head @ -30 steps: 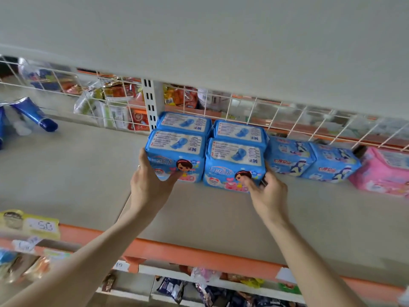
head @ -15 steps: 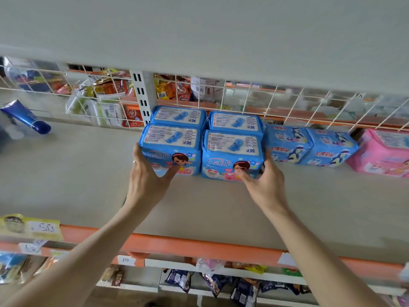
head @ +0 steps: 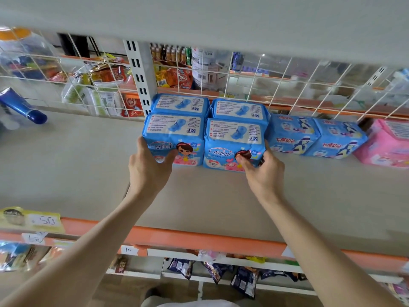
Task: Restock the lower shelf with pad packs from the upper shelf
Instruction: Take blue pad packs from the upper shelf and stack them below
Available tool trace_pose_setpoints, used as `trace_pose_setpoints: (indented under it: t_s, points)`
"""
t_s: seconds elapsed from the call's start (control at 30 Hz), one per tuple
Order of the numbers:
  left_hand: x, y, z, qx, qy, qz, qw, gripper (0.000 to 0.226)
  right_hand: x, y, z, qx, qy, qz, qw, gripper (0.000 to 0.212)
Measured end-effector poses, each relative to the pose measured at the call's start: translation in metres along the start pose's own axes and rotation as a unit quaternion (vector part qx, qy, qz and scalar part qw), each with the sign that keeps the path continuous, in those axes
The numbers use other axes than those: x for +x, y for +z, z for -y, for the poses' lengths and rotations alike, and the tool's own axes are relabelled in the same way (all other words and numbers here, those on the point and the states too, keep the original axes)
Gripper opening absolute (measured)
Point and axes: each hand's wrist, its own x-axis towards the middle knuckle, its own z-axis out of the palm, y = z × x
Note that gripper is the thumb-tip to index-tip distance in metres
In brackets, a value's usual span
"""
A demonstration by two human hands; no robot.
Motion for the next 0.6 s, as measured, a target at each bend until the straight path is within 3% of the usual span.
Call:
trace_pose_setpoints:
  t_s: [0.3, 0.47, 0.6]
  points:
    - [0.01, -0.016, 0.015, -0.051, -0.006, 0.04, 0.998, 0.064, -0.001, -0.012, -0.008, 0.017, -0.011, 0.019, 1.0, 0.063]
    - [0.011, -0.008, 0.016, -0.024, 0.005, 0.045, 0.999, 0.05, -0.004, -0.004, -0.013, 0.023, 0.0, 0.01, 1.0, 0.058]
    - [0.013, -0.006, 0.014, -0.01, 0.015, 0.052, 0.999, 0.05, -0.002, -0.001, -0.016, 0.019, -0.011, 0.007, 1.0, 0.054]
